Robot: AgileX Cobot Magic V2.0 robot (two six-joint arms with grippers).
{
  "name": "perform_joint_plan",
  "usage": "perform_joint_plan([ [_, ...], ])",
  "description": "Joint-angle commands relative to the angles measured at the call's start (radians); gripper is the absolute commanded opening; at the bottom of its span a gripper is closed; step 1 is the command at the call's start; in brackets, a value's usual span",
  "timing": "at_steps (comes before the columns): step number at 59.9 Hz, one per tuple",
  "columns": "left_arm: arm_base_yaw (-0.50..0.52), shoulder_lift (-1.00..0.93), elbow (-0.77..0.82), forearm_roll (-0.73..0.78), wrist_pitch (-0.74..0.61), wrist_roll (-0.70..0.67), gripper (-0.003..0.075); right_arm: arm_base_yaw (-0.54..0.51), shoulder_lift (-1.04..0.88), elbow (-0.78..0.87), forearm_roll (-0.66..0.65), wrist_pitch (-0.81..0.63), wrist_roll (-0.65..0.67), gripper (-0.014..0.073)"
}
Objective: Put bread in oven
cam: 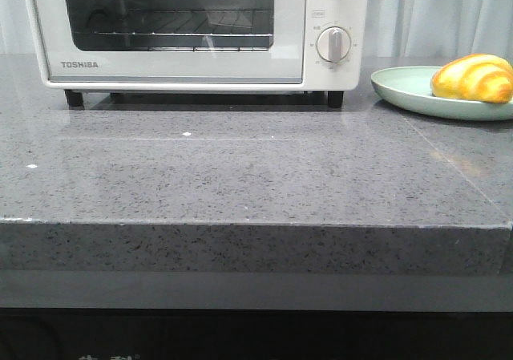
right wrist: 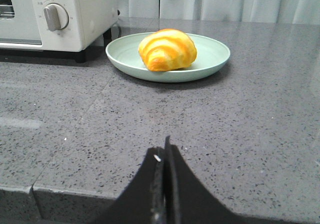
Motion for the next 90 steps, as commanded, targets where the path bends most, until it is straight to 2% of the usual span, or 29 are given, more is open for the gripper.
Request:
perform_joint_plan([
  [1, 0.001, -0.017, 0.006, -0.002, -0.074, -0.008, -0.002, -0.005, -0.023, -0.006, -0.004, -0.083, 0.001, -0.0067],
  [31, 0.001, -0.017, 0.006, 0.029, -0.097, -0.008, -0.002, -0.005, -0.023, -0.006, -0.004, -0.097, 0.001, -0.0067],
  [43, 0.001, -0.017, -0.008, 0.048, -0.287, -0.006, -0.002, -0.005, -0.023, -0.042, -0.004, -0.246, 0.001, -0.0067],
  [58, 0.001, -0.015, -0.149, 0.048, -0.482, -0.006, -0.002, -0.005, -0.021, -0.228, -0.007, -0.264, 0.001, -0.0067],
  [63, 0.001, -0.005, -0.223, 0.048, -0.425, -0.006, -0.0021, -0.005, -0.006, -0.293, -0.007, -0.204, 0.001, -0.0067],
  [68, 0.001, 0.042, -0.312, 0.059, -0.295, -0.006, -0.0021, -0.005, 0.038, -0.376, -0.007, -0.084, 0.001, -0.0066],
  [80, 0.001, 0.31, -0.528, 0.08, -0.078, -0.006, -0.002, -0.005, 0.246, -0.573, -0.007, 0.181, 0.001, -0.0065],
  [86, 0.001, 0.464, -0.598, 0.08, -0.069, -0.006, -0.002, -0.005, 0.329, -0.62, -0.007, 0.235, 0.001, -0.0065],
  [90, 0.001, 0.56, -0.637, 0.08, -0.108, -0.006, -0.002, -0.005, 0.362, -0.627, -0.007, 0.235, 0.001, -0.0065],
])
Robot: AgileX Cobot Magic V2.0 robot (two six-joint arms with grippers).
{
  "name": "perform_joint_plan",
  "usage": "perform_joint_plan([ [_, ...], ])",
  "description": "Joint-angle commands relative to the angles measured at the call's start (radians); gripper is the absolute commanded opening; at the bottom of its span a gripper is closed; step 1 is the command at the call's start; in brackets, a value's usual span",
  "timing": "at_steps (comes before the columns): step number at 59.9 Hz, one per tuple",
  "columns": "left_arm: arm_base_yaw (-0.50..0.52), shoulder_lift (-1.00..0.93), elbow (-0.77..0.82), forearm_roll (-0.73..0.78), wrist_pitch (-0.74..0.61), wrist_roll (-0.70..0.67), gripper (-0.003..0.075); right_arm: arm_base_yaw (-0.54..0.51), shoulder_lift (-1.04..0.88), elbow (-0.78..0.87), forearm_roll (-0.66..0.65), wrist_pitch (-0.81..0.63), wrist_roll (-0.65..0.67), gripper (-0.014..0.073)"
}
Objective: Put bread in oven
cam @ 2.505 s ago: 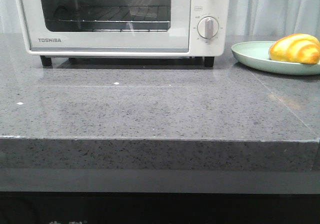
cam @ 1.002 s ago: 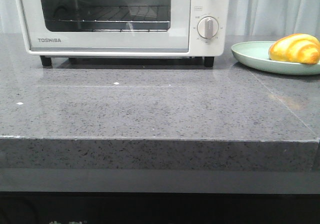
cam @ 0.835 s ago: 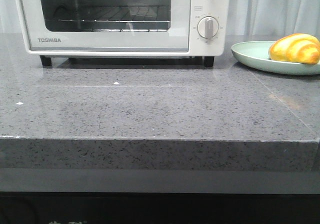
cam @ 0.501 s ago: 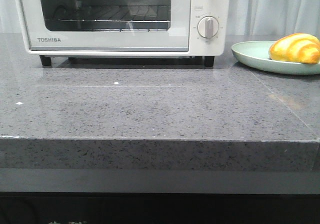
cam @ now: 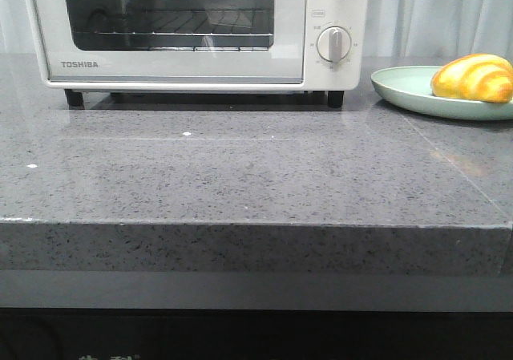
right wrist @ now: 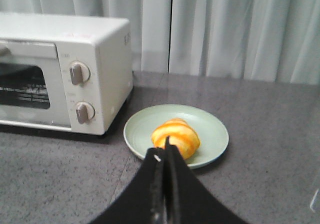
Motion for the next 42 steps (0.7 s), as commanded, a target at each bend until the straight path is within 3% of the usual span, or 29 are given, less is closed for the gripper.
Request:
perform_joint_plan([
  [1, 0.001, 0.123, -0.076, 0.0, -0.102, -0.006, -0.002, -0.005, 0.053, -0.046, -0.006, -0.048, 0.001, -0.0065],
  [9, -0.043, 0.308, -0.159, 0.0, -0.187, -0.006, -0.002, -0.005, 0.06, -0.046, -0.006, -0.05, 0.001, -0.0066],
  [28, -0.323, 0.71, -0.424, 0.0, -0.293, -0.006, -0.002, -0.005, 0.06, -0.046, -0.006, -0.05, 0.001, -0.0066],
  [42, -0.383, 0.911, -0.58, 0.0, -0.3, -0.006, -0.002, -0.005, 0.06, -0.046, -0.006, -0.05, 0.001, -0.0066],
])
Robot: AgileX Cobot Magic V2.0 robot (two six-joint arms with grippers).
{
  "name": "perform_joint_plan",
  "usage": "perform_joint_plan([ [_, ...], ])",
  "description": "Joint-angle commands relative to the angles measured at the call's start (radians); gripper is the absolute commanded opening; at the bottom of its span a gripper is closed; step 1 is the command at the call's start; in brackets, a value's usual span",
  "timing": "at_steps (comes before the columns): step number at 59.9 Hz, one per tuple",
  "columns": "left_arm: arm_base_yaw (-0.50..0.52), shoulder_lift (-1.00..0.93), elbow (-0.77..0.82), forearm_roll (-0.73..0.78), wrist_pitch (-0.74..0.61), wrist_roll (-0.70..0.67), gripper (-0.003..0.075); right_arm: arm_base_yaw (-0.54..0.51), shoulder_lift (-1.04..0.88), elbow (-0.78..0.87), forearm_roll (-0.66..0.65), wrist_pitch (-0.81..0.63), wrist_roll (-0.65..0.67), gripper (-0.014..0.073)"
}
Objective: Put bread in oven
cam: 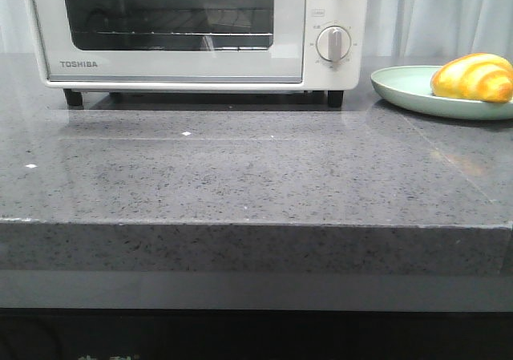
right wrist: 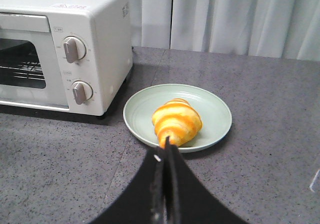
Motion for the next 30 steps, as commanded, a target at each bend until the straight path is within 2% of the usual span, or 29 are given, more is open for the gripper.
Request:
perform_joint_plan([
  [1, -0.015, 0.032, -0.08, 0.0, -0.088, -0.006, -0.002, -0.005, 0.015, -0.035, -0.004, -0.075, 0.001, -0.0066],
  [18, -0.015, 0.119, -0.13, 0.0, -0.074, -0.006, -0.002, -0.005, 0.015, -0.035, -0.004, -0.075, 0.001, -0.0067],
  [30, -0.022, 0.117, -0.13, 0.0, 0.073, -0.006, -0.002, -0.005, 0.015, -0.035, -0.004, -0.076, 0.001, -0.0067],
])
